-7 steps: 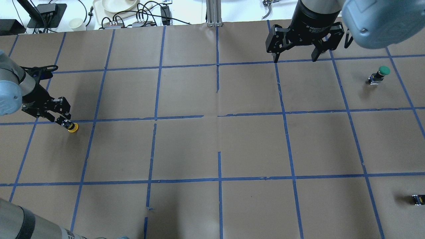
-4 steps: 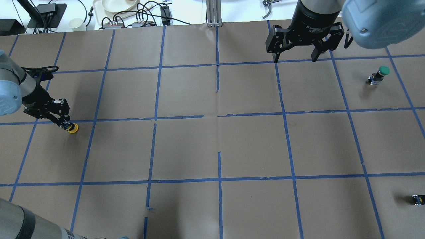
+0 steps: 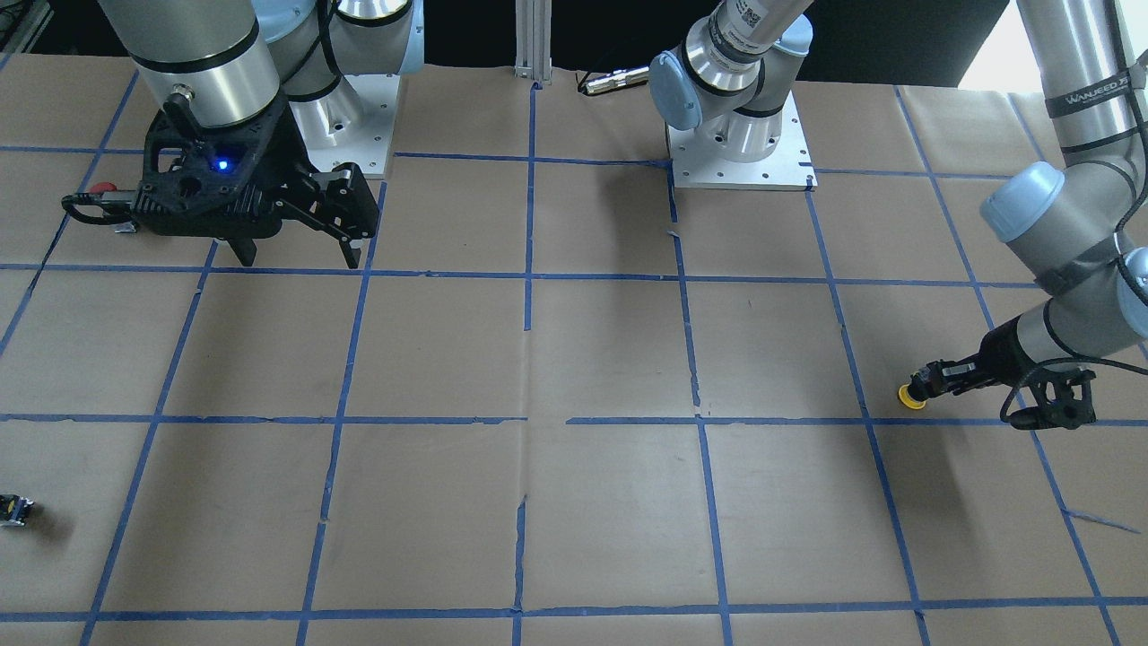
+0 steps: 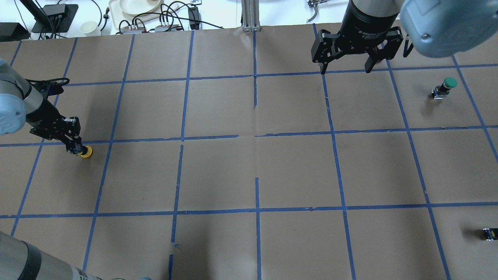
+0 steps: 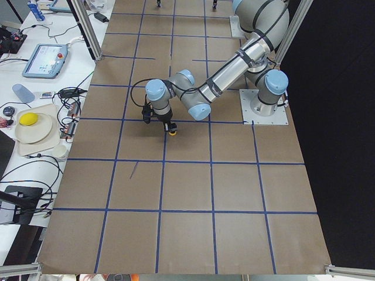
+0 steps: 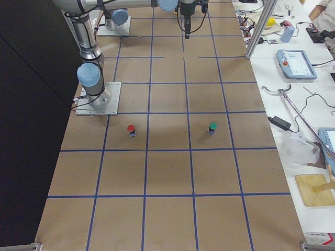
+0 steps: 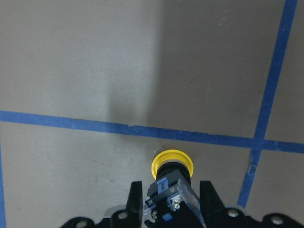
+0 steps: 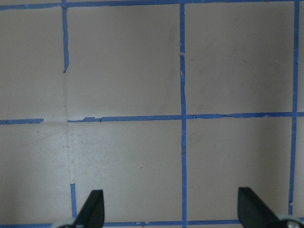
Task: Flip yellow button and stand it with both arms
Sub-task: 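Lift the yellow button and carry it toward the right gripper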
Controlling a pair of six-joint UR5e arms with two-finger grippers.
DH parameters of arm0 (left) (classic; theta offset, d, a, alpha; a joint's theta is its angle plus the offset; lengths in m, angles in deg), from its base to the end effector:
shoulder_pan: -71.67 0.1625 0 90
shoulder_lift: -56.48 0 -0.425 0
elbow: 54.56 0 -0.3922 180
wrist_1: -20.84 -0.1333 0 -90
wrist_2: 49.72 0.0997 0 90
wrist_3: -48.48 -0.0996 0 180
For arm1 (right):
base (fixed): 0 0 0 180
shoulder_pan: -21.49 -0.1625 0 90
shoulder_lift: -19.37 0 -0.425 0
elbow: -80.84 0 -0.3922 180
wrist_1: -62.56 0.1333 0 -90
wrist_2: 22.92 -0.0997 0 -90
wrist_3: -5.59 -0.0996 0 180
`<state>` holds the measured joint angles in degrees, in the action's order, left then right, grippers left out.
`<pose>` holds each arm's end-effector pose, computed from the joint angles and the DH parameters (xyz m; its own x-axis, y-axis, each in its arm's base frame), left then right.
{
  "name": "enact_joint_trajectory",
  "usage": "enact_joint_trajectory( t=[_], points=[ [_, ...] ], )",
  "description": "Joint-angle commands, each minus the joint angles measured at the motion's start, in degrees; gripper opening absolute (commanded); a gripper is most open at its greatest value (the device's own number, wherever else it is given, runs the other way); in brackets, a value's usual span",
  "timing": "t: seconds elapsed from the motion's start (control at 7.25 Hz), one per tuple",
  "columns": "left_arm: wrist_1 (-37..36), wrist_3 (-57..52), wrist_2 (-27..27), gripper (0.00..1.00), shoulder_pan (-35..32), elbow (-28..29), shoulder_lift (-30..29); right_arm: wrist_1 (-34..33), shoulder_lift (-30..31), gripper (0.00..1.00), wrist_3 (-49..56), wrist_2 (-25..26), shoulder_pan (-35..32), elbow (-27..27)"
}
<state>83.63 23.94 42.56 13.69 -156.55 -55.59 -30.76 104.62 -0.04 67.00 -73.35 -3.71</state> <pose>0.1935 -0.5533 0.2260 -0.9916 -0.1287 0.0136 -0.1260 0.9841 0.1249 0.1780 -0.5206 0.4985 -0.9999 0.0135 -0.0083 0.0140 0.9975 -0.0696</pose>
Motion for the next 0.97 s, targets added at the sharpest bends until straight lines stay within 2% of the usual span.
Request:
enact_joint_trajectory(
  t=[0.0,0.14,0.41,0.55,0.83],
  points=[
    [1.01,0.54,-0.87,0.01,-1.16,1.25,1.58,0.07,0.00,1.00,0.00,-0.01,0.00,0.00],
    [4.59,7.16,-3.58,0.01,-2.31,2.05,3.59,0.16,0.09,1.00,0.00,-0.01,0.00,-0.09],
    [17.39,17.99,-9.64,0.01,-6.60,6.77,6.24,0.16,0.09,1.00,0.00,-0.01,0.00,-0.09],
    [23.90,21.78,-14.45,0.01,-8.02,9.67,5.90,0.16,0.09,1.00,0.00,-0.01,0.00,-0.09],
    [34.64,27.95,-29.19,0.01,-10.04,14.60,5.89,0.24,0.09,1.00,0.00,-0.01,0.00,0.00]
  ],
)
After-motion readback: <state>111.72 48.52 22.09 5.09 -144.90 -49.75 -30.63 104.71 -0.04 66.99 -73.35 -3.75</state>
